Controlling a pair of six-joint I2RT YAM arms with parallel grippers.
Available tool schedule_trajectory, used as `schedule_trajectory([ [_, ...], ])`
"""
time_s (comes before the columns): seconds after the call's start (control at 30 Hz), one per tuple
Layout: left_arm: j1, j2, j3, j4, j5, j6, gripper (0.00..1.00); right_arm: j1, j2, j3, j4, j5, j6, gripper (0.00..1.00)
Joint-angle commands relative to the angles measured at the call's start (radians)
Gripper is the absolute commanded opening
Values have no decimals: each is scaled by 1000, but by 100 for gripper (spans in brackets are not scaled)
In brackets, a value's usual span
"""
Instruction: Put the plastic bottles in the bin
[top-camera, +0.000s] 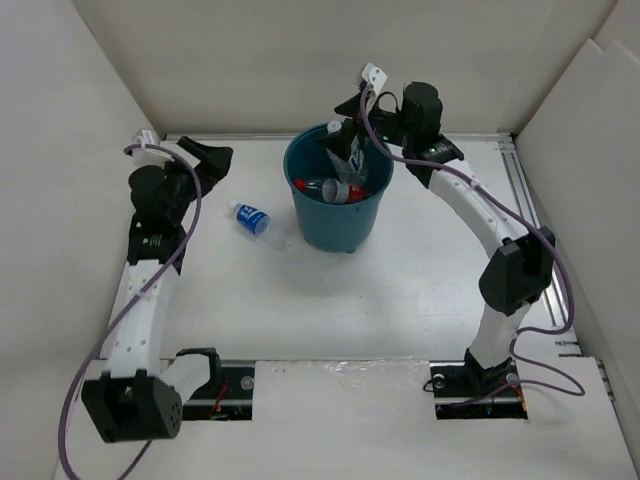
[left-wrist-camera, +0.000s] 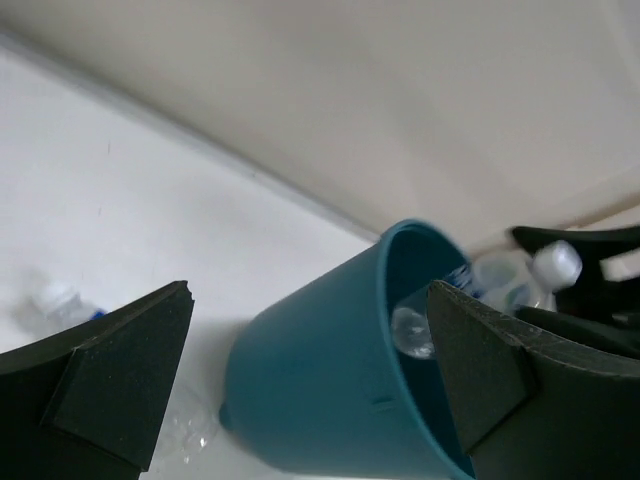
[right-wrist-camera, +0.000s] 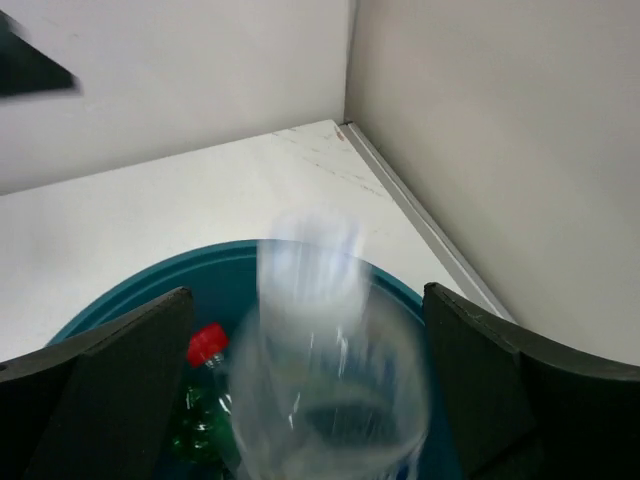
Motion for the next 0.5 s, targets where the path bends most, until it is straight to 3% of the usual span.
schedule_trajectory([
  [0.0, 3, 122, -32, -18, 57, -69, 100, 16, -122, -20, 41, -7, -43, 100],
  [0.2, 3, 293, -43, -58, 86, -115, 100, 16, -215, -60, -6, 39, -85, 100],
  [0.47, -10, 549, 121, -271, 47, -101, 100, 48, -348, -200, -6, 92, -132, 100],
])
